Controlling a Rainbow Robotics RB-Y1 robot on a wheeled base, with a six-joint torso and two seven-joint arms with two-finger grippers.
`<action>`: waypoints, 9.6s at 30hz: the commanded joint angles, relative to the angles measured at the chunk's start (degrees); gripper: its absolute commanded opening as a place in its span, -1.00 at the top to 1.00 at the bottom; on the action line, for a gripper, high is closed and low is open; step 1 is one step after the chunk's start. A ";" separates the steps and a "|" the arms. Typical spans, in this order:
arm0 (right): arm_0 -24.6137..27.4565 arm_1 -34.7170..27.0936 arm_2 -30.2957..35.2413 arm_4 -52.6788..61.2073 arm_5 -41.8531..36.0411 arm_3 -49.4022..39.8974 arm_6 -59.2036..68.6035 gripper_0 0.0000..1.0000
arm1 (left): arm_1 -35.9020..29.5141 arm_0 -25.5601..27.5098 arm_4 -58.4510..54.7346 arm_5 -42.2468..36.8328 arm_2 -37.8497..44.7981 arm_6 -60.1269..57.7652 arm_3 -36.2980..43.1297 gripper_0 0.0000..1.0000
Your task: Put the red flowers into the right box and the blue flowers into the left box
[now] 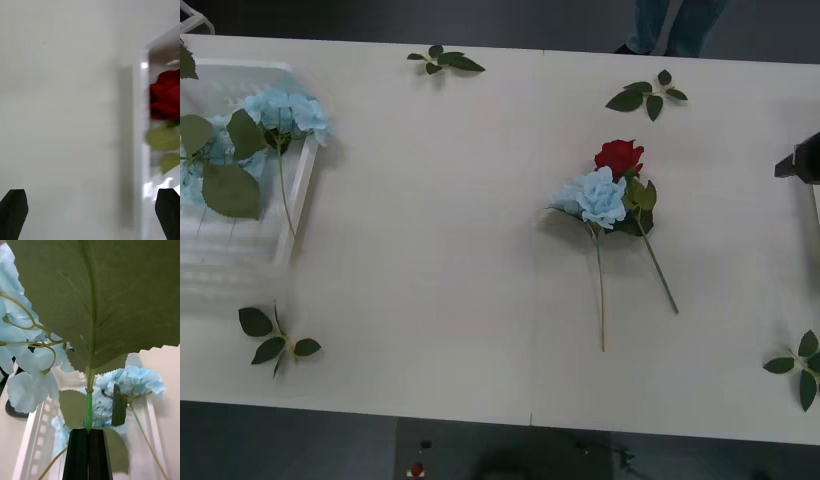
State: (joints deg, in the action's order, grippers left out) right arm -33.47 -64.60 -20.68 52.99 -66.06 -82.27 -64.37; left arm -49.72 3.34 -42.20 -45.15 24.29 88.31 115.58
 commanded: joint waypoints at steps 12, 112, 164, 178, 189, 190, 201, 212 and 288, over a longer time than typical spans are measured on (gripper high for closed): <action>4.73 12.48 1.43 -3.59 -2.32 -12.30 10.23 -1.00 | -0.99 0.00 -1.22 -1.08 2.34 3.72 -1.05 -0.95; -4.50 -3.60 -5.52 -24.95 21.41 23.12 -11.65 -1.00 | 9.38 -17.40 -75.57 -12.16 -30.27 66.69 -20.39 -1.00; 22.57 20.74 -0.59 -23.54 0.58 -35.41 9.09 -1.00 | 10.34 -17.49 -75.93 -11.28 -30.27 66.69 -20.39 -1.00; 14.13 32.17 -4.81 -30.31 4.97 -19.77 10.49 -1.00 | 10.34 -17.49 -75.93 -11.19 -30.27 66.69 -20.39 -1.00; 8.42 35.59 -8.33 -32.68 9.37 -9.04 11.81 -1.00 | 10.34 -17.40 -76.01 -11.19 -30.27 66.69 -20.39 -1.00; 7.89 35.86 -8.68 -32.77 10.16 -7.99 11.90 -1.00 | 10.34 -17.40 -76.01 -11.19 -30.27 66.69 -20.39 -1.00; 6.22 36.83 -9.91 -33.04 11.39 -5.26 12.78 1.00 | 10.87 -17.49 -76.01 -11.10 -30.27 66.69 -20.39 -1.00; 6.05 36.65 -9.82 -32.95 12.36 -5.26 13.13 1.00 | 11.05 -17.40 -75.93 -11.10 -30.27 66.69 -20.39 -1.00; 10.26 31.82 5.12 30.69 23.17 -35.06 -54.46 1.00 | 26.43 -15.56 -77.16 -2.75 -47.85 66.69 -20.39 -0.24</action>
State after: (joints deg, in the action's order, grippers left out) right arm -21.54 -33.23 -16.18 83.58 -43.26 -115.52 -117.15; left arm -23.15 -12.81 -120.19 -47.35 -24.03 153.10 94.48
